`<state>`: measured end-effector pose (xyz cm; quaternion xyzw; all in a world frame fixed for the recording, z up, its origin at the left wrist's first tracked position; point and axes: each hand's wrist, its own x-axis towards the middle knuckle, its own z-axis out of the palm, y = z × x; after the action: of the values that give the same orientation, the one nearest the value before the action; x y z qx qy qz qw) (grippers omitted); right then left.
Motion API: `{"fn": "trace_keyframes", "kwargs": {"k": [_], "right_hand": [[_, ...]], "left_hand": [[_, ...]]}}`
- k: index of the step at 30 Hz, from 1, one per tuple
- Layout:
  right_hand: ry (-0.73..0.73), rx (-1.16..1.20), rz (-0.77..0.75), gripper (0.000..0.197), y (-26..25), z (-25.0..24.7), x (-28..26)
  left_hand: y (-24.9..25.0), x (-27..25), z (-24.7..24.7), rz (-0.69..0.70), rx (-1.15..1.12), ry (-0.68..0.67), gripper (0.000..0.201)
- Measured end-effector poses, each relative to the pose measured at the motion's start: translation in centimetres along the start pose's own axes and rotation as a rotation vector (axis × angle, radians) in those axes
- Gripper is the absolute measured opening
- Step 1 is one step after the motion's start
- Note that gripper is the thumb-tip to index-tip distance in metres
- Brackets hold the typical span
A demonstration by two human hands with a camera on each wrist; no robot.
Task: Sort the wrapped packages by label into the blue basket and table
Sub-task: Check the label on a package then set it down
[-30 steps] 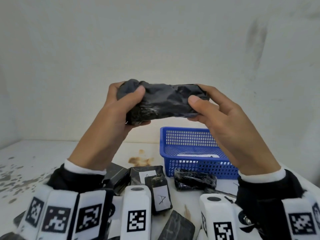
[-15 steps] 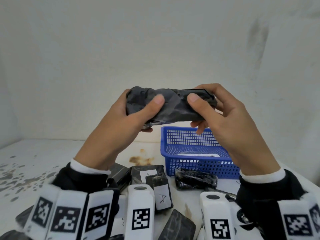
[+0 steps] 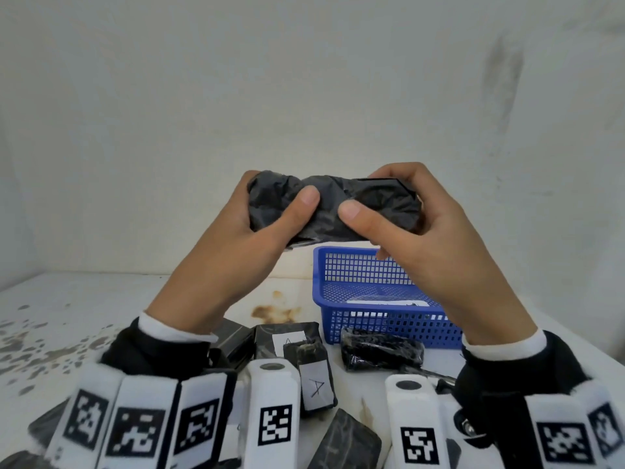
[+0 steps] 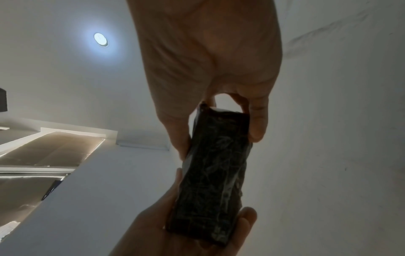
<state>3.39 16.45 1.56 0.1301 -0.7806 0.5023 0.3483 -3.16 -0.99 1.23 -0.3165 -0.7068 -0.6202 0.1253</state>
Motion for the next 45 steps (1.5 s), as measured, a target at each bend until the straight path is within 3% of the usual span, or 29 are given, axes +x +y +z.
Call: {"fn": "trace_keyframes", "kwargs": {"k": [6,11,15,18,21,27,39,45], "right_hand": [[0.003,-0.034,-0.01,0.028,0.4,-0.5,0.1],[-0.046,0.068,0.027,0.021,0.0,-0.2,0.1],[-0.058,0.11,0.023,0.047,0.3,-0.5,0.3],[-0.031,0.099,0.054,0.047,0.3,-0.6,0.4],[-0.023,0.061,0.077,0.041,0.1,-0.7,0.3],[-0.009,0.061,0.11,0.035,-0.3,-0.5,0.1],[0.054,-0.04,0.091,0.056,0.0,-0.2,0.0],[0.056,-0.067,0.097,0.039,0.1,-0.4,0.2]], "left_hand": [[0.9,-0.8,0.2,-0.093,0.122,-0.072,0.072],[0.3,-0.1,-0.9,-0.111,-0.074,0.106,0.083],[0.6,0.0,-1.2,-0.131,-0.142,0.068,0.089],[0.9,-0.3,-0.7,-0.15,-0.182,0.025,0.077],[1.1,-0.3,-0.4,-0.136,-0.211,0.045,0.046],[1.1,0.0,-0.3,-0.148,-0.271,0.044,0.031],[1.1,-0.5,0.8,-0.077,-0.063,0.012,0.054],[1.1,-0.6,0.7,-0.099,-0.006,0.043,0.06]]}}
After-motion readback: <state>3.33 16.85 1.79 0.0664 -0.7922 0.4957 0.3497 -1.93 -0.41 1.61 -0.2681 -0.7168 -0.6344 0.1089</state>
